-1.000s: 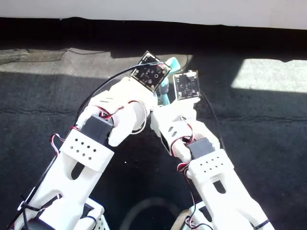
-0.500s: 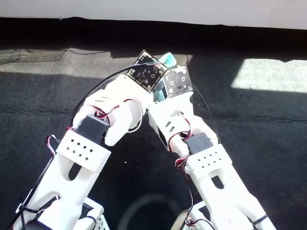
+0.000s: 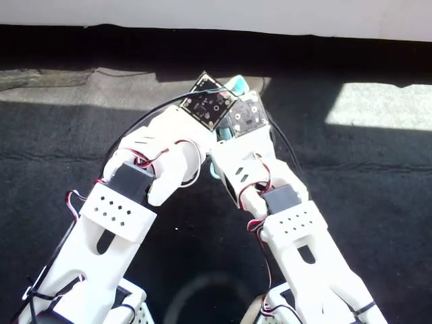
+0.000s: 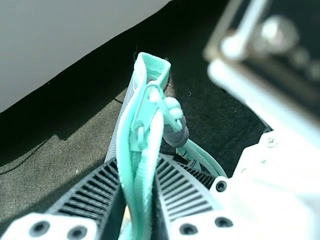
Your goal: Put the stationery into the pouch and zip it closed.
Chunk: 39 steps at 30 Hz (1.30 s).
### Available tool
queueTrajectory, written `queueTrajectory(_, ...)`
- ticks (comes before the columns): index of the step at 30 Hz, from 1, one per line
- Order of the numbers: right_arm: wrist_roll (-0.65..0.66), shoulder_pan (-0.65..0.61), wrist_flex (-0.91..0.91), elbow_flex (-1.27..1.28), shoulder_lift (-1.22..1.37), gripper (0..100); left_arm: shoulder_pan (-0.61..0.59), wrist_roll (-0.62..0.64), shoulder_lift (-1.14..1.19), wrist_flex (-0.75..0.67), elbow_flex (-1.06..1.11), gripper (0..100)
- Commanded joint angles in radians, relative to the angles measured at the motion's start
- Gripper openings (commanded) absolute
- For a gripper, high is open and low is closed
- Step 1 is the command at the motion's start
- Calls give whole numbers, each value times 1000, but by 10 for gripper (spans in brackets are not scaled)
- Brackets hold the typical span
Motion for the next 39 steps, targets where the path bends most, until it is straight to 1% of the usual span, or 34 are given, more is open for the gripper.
queueTrajectory(1, 3, 61, -35, -134, -19, 372, -28, -9, 25, 35, 50, 10)
queueTrajectory(4, 3, 82, -35, -136, -51, 372, -38, -9, 25, 35, 48, 10)
queueTrajectory(9, 3, 81, -35, -133, -111, 372, -30, -9, 25, 31, 48, 10)
queueTrajectory(15, 3, 42, -31, -67, -102, 369, -33, -9, 25, 31, 48, 10)
queueTrajectory(16, 6, 31, -31, -45, -108, 355, -36, -9, 25, 29, 47, 10)
queueTrajectory(18, 6, 13, -31, -21, -111, 279, -39, -9, 25, 29, 47, 10)
queueTrajectory(22, 9, -13, -31, -1, -153, 63, -39, -9, 25, 29, 47, 10)
queueTrajectory(24, 9, -13, -12, 8, -179, 6, -39, -9, 25, 29, 38, 10)
queueTrajectory(27, 9, -21, 41, 19, -217, 39, -39, -9, 27, 29, 12, 10)
queueTrajectory(30, 9, -22, 111, 21, -246, 118, -39, -9, 31, 29, -18, 10)
queueTrajectory(33, 6, -22, 137, 21, -255, 183, -39, -8, 30, 32, -28, 10)
queueTrajectory(39, 5, -22, 137, 21, -211, 184, -38, -6, 25, 35, -28, 10)
